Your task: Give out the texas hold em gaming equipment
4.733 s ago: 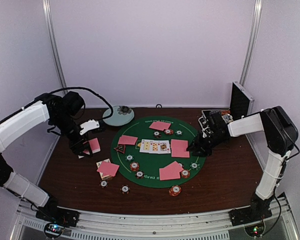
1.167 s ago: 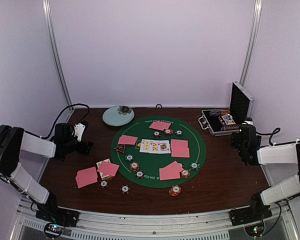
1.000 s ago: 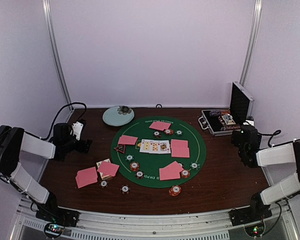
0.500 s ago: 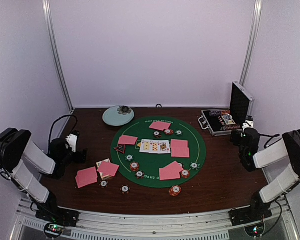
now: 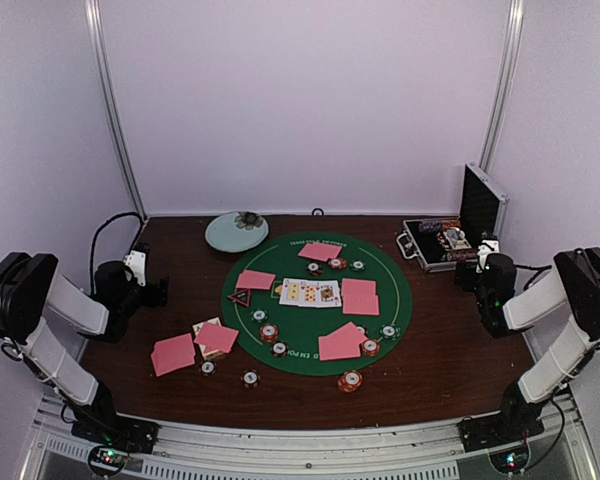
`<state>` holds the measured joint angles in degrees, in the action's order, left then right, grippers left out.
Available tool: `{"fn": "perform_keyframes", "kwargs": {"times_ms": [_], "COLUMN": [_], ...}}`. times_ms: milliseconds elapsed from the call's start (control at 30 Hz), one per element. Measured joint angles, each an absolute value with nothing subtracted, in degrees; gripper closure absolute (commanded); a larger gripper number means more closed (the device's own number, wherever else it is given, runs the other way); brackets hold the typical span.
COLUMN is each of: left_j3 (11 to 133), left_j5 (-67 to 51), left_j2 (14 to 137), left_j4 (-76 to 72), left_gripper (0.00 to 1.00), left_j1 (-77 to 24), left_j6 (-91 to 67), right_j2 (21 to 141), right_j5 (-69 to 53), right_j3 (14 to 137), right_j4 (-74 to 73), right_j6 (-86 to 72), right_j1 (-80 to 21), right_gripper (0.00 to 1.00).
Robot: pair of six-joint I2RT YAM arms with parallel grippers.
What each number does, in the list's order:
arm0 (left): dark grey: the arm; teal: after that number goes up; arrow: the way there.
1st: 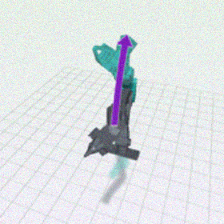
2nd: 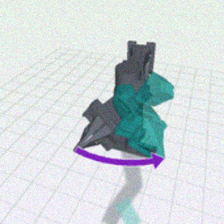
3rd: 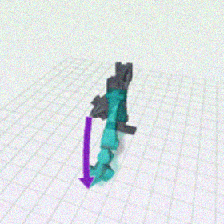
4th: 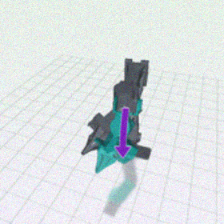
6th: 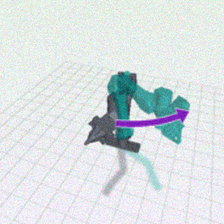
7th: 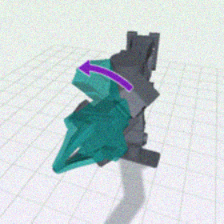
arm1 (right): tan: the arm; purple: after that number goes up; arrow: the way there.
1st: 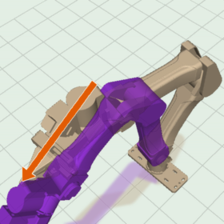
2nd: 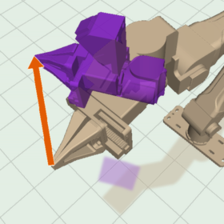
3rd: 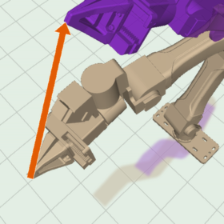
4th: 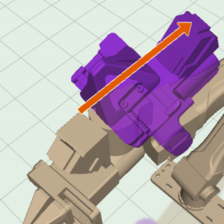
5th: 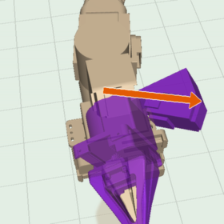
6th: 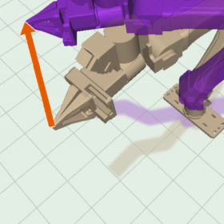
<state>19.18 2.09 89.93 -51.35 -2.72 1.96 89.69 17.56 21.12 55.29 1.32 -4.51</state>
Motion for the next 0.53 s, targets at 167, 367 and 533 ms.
{"fn": "perform_keyframes", "kwargs": {"times_ms": [167,367,533], "left_j3": [19.18,19.18,19.18], "left_j5": [2.07,2.09,2.09], "left_j2": [89.93,89.93,89.93], "left_j4": [-50.83,-50.76,-50.68], "left_gripper": [0.02,0.03,0.02], "left_j1": [-2.72,-2.72,-2.72], "left_j6": [1.56,1.50,1.48], "right_j2": [89.69,89.71,89.69], "right_j5": [16.45,15.70,15.05], "right_j3": [21.12,21.12,21.12], "right_j4": [55.66,56.21,56.05], "right_j6": [1.61,1.80,1.83], "right_j1": [-4.54,-4.54,-4.54], "right_gripper": [0.00,0.01,0.01]}}
